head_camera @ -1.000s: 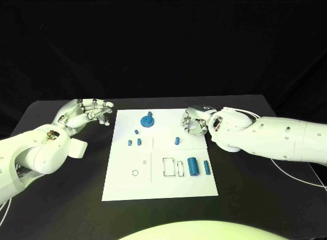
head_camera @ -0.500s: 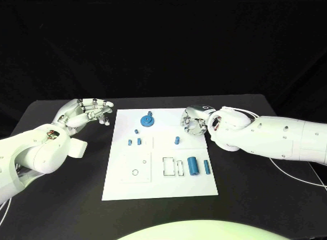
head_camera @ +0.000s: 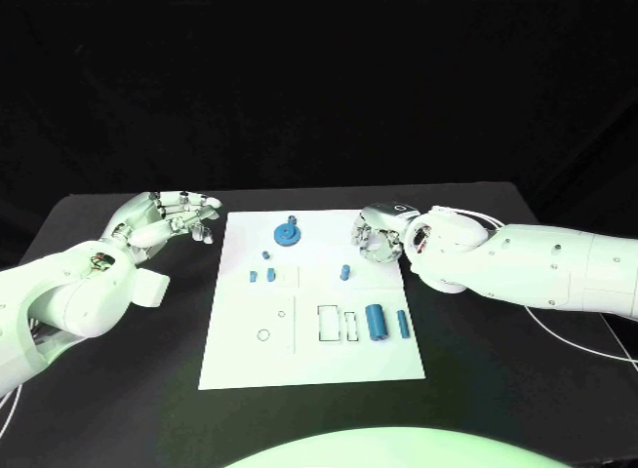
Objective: Assemble the parts on the task board
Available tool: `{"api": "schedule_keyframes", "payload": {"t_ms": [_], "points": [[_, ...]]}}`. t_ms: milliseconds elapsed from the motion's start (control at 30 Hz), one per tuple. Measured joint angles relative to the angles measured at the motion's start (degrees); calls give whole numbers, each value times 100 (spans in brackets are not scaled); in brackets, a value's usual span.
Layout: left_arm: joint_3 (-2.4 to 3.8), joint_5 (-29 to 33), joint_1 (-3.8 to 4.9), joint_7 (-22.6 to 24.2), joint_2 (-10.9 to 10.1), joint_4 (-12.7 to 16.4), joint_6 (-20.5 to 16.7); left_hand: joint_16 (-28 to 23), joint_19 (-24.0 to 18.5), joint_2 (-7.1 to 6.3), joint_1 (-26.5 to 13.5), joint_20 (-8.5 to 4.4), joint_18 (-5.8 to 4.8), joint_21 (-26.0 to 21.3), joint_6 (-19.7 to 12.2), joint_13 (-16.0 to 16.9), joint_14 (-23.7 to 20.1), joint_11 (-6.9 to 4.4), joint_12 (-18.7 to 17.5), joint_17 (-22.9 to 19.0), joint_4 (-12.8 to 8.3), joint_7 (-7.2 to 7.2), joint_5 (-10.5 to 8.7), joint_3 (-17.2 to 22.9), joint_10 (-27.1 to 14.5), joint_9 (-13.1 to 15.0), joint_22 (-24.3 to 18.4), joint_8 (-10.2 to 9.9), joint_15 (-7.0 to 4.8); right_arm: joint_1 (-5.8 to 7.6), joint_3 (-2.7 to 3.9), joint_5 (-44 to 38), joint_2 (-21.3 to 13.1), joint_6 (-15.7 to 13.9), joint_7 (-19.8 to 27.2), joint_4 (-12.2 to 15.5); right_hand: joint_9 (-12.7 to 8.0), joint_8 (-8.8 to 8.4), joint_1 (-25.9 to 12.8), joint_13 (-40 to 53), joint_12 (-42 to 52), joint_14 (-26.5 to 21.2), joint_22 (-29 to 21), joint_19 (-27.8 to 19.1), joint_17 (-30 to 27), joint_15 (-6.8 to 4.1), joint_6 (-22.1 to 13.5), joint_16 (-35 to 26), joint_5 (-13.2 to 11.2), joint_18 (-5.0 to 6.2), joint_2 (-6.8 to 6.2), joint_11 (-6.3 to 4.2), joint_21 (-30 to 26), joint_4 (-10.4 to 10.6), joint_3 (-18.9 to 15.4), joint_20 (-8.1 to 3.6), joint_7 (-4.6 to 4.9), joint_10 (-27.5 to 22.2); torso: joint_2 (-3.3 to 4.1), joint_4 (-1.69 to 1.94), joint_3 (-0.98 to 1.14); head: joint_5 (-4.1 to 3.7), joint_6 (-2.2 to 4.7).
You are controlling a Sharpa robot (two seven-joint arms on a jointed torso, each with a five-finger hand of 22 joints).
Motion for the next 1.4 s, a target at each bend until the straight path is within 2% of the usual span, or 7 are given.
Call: {"api": "schedule_keyframes", "payload": {"t_ms": [100,300,400,700,900,1133,1400], "points": [[0,0,0,-4,-5,2,4,0,0,0,0,0,0,0,0,-3,0,0,-20,-3,0,0,0,0,0,0,-3,0,0,-1,7,-45,6,24,-18,1,10,39,0,10,1,0,6,0,0,0,31,0,0,0,0,1,3,-33,33,0,14,1,2,1,0,0,-4],[0,-3,-1,-11,-8,3,12,0,0,0,0,0,0,0,0,-6,0,0,-22,-6,0,0,0,0,0,0,-5,0,0,-7,15,-152,12,55,-62,16,53,114,-23,3,-2,14,51,0,3,-14,146,22,0,0,-22,-11,27,-159,107,0,-21,51,1,-1,-1,0,-18],[0,-4,-1,-15,-8,4,15,0,0,0,0,0,0,0,0,-6,0,0,-22,-6,0,0,0,0,0,0,-5,0,0,-13,17,-206,13,53,-87,29,84,178,-23,4,33,52,171,81,15,-52,219,22,-5,0,-18,-37,230,-334,281,-81,-61,251,-1,-1,-2,-4,-23],[0,-9,-3,-23,-9,6,18,0,0,0,0,0,0,0,0,-6,0,0,-22,-6,0,0,0,0,0,0,-5,0,0,-47,16,-376,25,-15,-183,66,137,264,-150,5,76,73,281,156,133,-116,388,111,-48,1,127,92,576,-731,583,-154,-101,380,-5,2,-4,-16,-31],[0,-13,-4,-30,-11,12,15,-22,43,23,23,0,0,0,0,-20,0,-22,-22,-13,-18,0,0,-17,22,-9,-15,0,0,-65,12,-443,27,-76,-225,81,165,292,-220,5,76,70,281,196,164,-136,457,134,-59,-88,208,114,685,-785,606,-154,-130,402,-5,2,-5,-23,-30],[-1,-18,-5,-38,-12,18,11,-22,43,23,23,0,1,0,0,-19,0,-22,-22,-13,-17,0,0,-17,22,-9,-15,0,0,-87,2,-472,31,-183,-255,97,219,333,-336,5,23,67,280,307,276,-180,549,222,-54,-90,322,174,848,-889,708,-188,-181,463,-5,-1,-5,-24,-18],[-1,-23,-6,-40,-11,19,9,-22,43,23,23,0,1,0,-20,-19,0,-22,-22,-13,-17,-21,0,-16,22,-9,-15,0,0,-115,-19,-469,22,-360,-264,116,247,367,-371,5,1,62,279,372,338,-184,571,245,-37,-89,357,194,1005,-936,742,-207,-203,482,-5,-2,-5,-27,-16]]}}
